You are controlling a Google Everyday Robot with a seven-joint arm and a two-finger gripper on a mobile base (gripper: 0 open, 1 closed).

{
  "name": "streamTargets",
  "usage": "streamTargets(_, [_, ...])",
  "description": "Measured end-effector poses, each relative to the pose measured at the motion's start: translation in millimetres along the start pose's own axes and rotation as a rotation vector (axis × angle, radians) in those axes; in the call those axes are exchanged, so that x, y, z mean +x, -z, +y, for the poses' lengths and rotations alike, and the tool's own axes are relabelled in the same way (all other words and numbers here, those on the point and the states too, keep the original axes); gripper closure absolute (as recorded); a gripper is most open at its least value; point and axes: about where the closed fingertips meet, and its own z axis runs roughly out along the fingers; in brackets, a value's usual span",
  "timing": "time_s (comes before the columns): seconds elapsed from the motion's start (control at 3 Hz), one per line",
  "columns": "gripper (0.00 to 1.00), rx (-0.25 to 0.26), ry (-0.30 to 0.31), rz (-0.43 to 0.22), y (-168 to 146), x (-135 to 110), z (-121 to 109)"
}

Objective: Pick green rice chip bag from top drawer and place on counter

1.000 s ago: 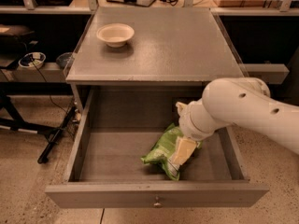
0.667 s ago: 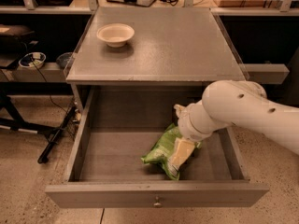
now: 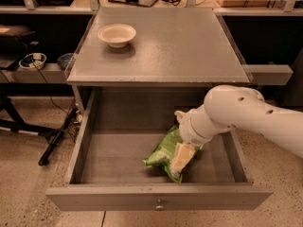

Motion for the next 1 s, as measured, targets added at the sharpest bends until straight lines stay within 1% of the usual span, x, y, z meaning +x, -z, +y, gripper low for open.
streamTargets(0.33, [0.0,0.002,-0.004,0.003,-2,1,0])
streamTargets(0.67, [0.0,0.015,-0.035,0.026,-14,7,1])
streamTargets(1.0, [0.0,0.027,-0.058,0.079,-43,11,0])
